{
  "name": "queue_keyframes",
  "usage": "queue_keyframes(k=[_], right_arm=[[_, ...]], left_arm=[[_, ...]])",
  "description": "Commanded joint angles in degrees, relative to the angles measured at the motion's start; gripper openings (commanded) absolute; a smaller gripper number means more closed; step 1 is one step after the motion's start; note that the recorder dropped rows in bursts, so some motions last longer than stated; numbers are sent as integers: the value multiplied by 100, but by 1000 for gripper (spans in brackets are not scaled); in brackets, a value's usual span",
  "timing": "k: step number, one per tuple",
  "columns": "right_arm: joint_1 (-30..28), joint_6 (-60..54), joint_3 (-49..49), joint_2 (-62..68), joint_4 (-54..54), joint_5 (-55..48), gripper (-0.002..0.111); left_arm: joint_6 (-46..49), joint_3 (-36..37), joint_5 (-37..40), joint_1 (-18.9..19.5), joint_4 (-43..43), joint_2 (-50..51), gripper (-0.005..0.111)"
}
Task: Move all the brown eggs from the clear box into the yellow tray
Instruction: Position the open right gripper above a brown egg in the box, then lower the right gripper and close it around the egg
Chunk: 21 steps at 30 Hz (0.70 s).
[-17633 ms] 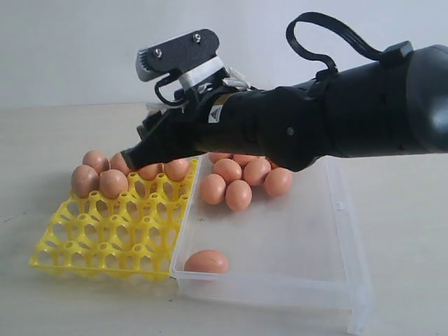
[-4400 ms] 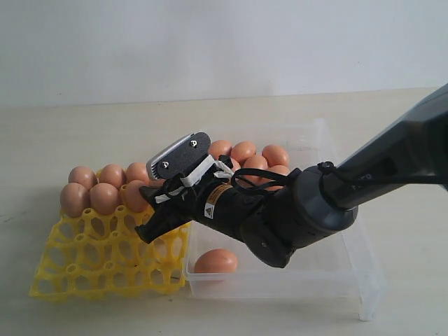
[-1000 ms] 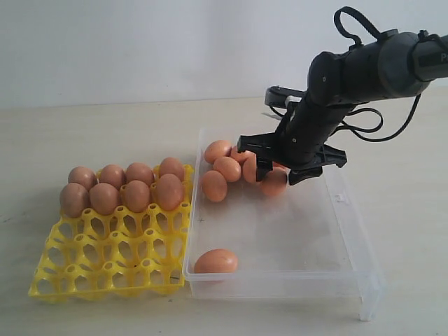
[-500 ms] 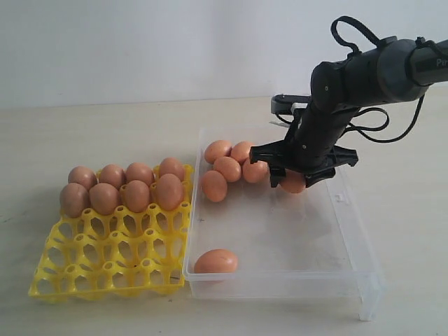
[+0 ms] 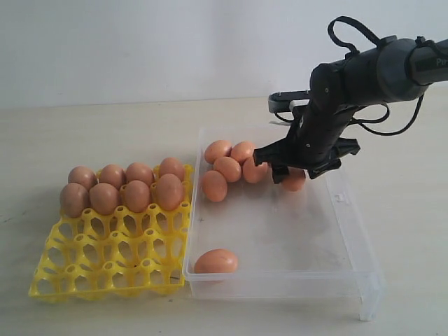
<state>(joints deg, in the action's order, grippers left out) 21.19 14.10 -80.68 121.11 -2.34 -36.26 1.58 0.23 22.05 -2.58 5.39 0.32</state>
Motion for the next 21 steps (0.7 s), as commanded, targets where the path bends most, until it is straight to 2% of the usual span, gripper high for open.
queue_keyframes(k=[1,21], right_arm=[[-45,-106,-165,29,-102,210,65],[-45,-106,-324,310,199,95,65]], left_arm=[[-34,-23,-35,-28,-17,-32,0],[-34,-23,-35,-28,-17,-32,0]])
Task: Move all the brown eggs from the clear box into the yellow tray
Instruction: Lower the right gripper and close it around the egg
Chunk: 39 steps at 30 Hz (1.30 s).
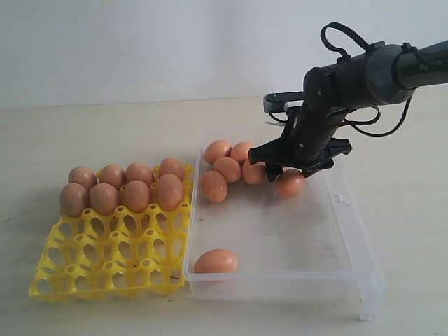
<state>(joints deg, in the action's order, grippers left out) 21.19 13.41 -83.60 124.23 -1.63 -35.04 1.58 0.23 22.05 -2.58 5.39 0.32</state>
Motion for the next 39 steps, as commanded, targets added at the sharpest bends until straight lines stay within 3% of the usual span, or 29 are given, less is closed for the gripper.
queue_keyframes(k=[1,16,39], right_arm=[[-45,-37,-32,2,163,-40,65],[-45,-135,-32,12,728,-674,62],[-45,-287,-32,12,724,-128,62]], left_arm=[[-34,-23,-35,-28,-17,-32,0],[-34,-23,-35,-28,-17,-32,0],[-34,-23,-35,-28,-17,-32,0]])
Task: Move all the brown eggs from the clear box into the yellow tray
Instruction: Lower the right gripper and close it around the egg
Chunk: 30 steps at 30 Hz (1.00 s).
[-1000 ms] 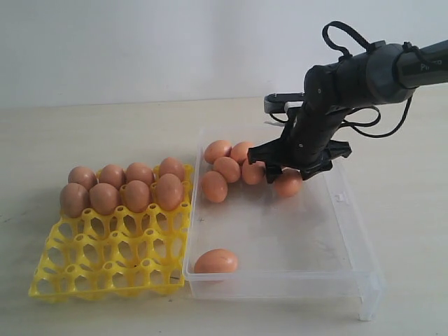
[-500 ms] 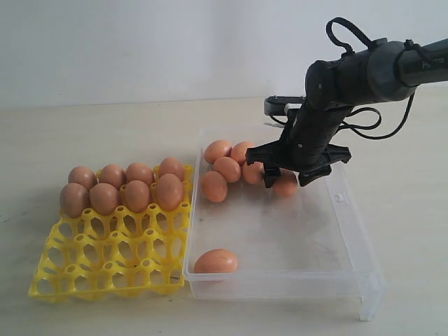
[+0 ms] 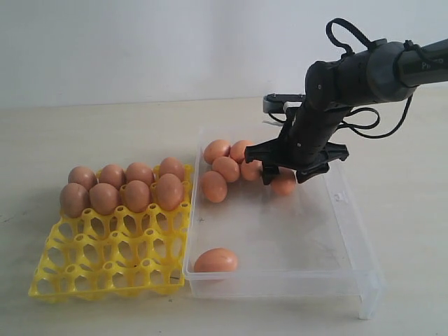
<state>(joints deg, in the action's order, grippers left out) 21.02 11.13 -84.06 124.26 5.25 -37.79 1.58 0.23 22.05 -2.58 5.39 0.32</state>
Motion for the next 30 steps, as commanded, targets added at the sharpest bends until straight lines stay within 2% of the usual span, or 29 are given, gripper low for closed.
queue_keyframes(k=[1,4,6,8,11,30], right_arm=[[-29,-58,14,9,36,147,60],[-29,-58,14,9,36,185,54],[-29,-58,14,9,36,185,44],[-29,-140,14,9,36,146,29],[-29,-600,14,9,36,29,2],[-29,-998,97,-420,65,81,0]], left_arm=[[-34,-23,-35,-28,-17,-32,0],[-34,-23,-35,-28,-17,-32,0],[-34,-23,-35,-28,-17,-32,0],[-34,-23,-35,-28,-17,-32,0],[-34,-23,-35,-28,-17,-32,0],[-34,-23,-35,-28,-17,-32,0]])
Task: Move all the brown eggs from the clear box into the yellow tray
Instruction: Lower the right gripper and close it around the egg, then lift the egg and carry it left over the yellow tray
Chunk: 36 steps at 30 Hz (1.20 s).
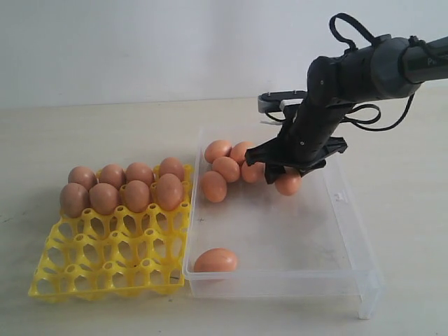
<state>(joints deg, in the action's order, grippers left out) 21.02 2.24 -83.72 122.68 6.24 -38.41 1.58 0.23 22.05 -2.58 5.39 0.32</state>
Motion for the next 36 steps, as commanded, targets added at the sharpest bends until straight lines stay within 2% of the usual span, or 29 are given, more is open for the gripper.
queue_keyframes(k=[1,10,15,23,29,36], right_arm=[[-29,-109,85,-295,-34,160,0],[0,-123,824,-676,-22,842,0],[242,-186,1321,-1033,-22,1496,0],[1278,-224,2181,-1912,-22,3154,0],[2300,-224,2247,-2055,-22,4014,0],[3026,-286,2247,-1836,-69,5132,0]], left_arm=[[-34,-23,-35,-28,-17,-32,0],[-34,-23,-35,-28,-17,-32,0],[-34,-23,-35,-28,-17,-32,0],[-34,-23,-35,-28,-17,-32,0],[-34,-23,-35,-28,-17,-32,0],[-34,-23,-35,-28,-17,-32,0]])
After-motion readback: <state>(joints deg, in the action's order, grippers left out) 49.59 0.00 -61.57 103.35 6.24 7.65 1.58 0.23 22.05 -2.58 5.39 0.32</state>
